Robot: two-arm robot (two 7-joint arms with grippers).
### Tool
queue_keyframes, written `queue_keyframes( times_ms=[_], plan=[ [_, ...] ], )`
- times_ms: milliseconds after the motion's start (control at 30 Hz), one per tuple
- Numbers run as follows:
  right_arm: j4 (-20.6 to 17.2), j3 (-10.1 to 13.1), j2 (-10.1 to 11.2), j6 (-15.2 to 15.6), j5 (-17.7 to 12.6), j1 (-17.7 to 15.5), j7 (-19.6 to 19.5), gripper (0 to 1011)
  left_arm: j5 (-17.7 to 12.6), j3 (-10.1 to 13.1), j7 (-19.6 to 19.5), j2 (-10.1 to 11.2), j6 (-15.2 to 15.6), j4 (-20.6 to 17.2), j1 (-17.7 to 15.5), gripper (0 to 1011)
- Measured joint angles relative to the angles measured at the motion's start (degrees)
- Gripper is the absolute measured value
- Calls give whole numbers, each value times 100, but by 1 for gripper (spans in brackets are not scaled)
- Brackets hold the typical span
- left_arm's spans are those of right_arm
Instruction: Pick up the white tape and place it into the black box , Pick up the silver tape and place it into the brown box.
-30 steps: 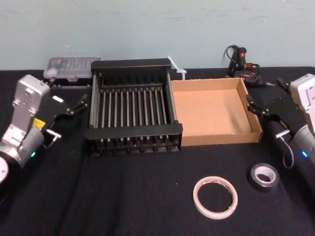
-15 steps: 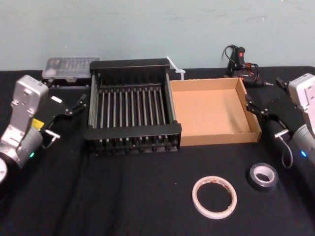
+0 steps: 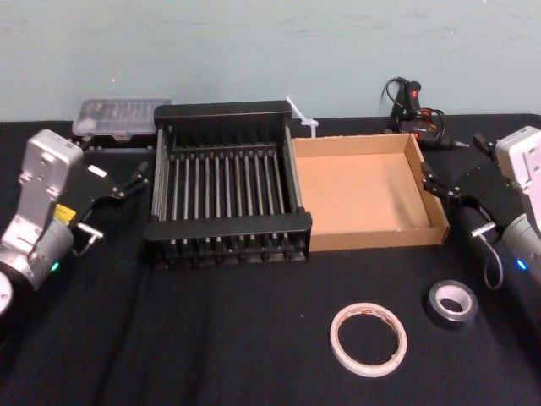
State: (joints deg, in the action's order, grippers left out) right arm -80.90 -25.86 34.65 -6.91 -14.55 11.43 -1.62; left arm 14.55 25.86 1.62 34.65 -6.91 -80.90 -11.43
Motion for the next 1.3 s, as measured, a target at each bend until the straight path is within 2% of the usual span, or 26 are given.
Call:
queue_keyframes(
  times_ms=[633,833,1033,1300],
  plan=[
    [0,0,0,0,0,0,0,1002,0,0,0,0,0,0,0,1001],
    [7,67,-58,10,23,26,86,1002,0,0,0,0,0,0,0,1001],
    [-147,177,-54,31,6,-76,228,1002,0,0,0,0,0,0,0,1001],
    [-566,338,80,111,-93,-350,434,1002,0,0,0,0,0,0,0,1001]
  ],
)
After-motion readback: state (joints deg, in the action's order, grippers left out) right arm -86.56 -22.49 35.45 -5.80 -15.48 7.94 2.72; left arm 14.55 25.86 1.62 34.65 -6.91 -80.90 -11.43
